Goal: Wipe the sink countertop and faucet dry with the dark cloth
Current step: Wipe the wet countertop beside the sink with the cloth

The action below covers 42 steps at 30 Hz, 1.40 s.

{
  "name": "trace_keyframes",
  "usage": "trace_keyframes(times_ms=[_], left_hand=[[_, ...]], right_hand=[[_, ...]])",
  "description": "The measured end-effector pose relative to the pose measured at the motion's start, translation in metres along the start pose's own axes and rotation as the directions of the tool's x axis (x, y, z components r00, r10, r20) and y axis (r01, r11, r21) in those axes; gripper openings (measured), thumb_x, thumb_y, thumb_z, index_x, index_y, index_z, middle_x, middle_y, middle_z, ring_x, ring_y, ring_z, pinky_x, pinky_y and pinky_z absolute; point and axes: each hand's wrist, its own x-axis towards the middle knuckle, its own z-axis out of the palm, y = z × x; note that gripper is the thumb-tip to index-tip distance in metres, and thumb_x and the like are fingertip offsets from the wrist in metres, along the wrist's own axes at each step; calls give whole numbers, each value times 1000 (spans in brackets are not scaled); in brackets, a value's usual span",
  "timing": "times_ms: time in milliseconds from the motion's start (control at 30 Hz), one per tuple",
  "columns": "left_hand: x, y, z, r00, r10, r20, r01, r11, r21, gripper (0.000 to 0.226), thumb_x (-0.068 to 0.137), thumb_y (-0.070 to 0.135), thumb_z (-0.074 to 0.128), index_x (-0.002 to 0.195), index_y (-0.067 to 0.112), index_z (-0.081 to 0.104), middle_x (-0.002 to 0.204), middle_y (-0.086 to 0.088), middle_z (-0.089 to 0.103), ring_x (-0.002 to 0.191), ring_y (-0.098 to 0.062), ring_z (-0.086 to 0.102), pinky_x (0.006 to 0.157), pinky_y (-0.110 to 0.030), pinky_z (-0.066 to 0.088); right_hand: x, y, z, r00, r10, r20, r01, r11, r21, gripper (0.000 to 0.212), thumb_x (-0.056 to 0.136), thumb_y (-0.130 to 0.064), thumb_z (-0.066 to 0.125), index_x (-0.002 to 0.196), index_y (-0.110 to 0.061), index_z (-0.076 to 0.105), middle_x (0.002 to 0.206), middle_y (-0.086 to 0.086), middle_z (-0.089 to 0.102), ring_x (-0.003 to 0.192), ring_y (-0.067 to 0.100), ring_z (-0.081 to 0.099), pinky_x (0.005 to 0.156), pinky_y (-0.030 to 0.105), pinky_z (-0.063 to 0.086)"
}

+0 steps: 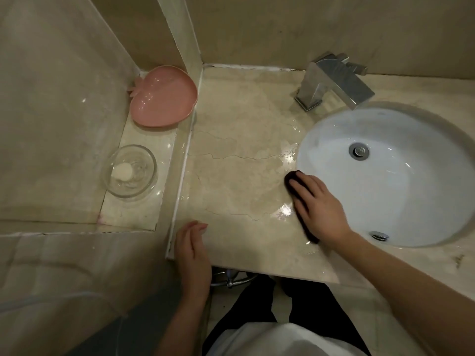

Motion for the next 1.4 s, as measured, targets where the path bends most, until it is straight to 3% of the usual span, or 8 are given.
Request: trace_keyframes(times_ms=[200, 400, 633, 800, 1000, 1167, 1333, 1400], left_hand=[[-6, -3, 0, 999, -10, 52, 9, 999, 33, 30, 108, 22, 40, 120, 20, 67, 131, 8, 57, 124, -1, 50, 107, -20, 38], [-15, -9, -5, 997, -78, -20, 77, 996, -48, 37, 108, 25, 37, 142, 23, 51, 144, 8, 51, 134, -10, 47, 113, -32, 38], [-13, -12, -25, 974, -219, -61, 197, 946, -257, 40, 103, 49, 40, 141, 41, 51, 144, 18, 54, 133, -3, 49, 116, -47, 37], [-19, -9, -1, 987, -155, -35, 146, 972, -185, 43, 104, 37, 41, 147, 32, 46, 153, 15, 44, 140, -4, 40, 119, -46, 34], [-7, -8, -8, 999, 30, -42, -31, 999, -39, 37, 106, 23, 43, 142, 17, 53, 146, 3, 52, 137, -9, 46, 116, -34, 36], [-12, 1, -3, 999, 37, 6, -37, 999, -26, 29, 105, 12, 45, 128, 17, 62, 134, 2, 59, 128, -9, 52, 110, -27, 41], [-30, 9, 12, 994, 48, 93, -45, 998, -36, 26, 104, 8, 49, 119, 21, 66, 123, 6, 62, 118, -6, 57, 104, -27, 45], [-38, 17, 15, 990, 65, 122, -61, 998, -32, 29, 103, 4, 49, 114, 25, 66, 118, 9, 64, 115, -3, 58, 99, -17, 45]], right_hand=[[23, 3, -24, 958, 288, -10, -286, 953, 102, 34, 103, -24, 47, 135, -19, 56, 129, 5, 58, 110, 30, 55, 81, 38, 49], [27, -136, -10, 998, 64, 11, -64, 927, 369, 45, 98, -38, 37, 137, -20, 53, 134, 3, 53, 116, 23, 51, 90, 34, 47], [0, -238, 96, 970, -193, 149, 124, 916, 382, 48, 104, -29, 33, 147, -11, 46, 156, 9, 39, 144, 25, 36, 115, 44, 36], [13, -186, 84, 948, -272, 166, 249, 957, 147, 51, 101, -34, 37, 143, -9, 50, 154, 9, 43, 143, 26, 38, 119, 44, 30], [48, -105, 53, 999, -41, -12, 42, 996, 78, 46, 97, -25, 41, 133, -5, 59, 145, 14, 53, 132, 35, 48, 113, 43, 39], [47, -18, 12, 988, 150, 39, -148, 988, -48, 38, 100, -18, 46, 136, -7, 53, 143, 13, 49, 122, 38, 49, 95, 46, 47], [48, 1, -26, 933, 360, 10, -360, 932, 32, 35, 104, -23, 40, 136, -17, 53, 131, 10, 54, 114, 31, 49, 82, 40, 47], [34, -16, -40, 954, 291, -70, -273, 942, 195, 36, 103, -26, 41, 134, -18, 56, 128, 7, 57, 113, 27, 50, 88, 36, 44]])
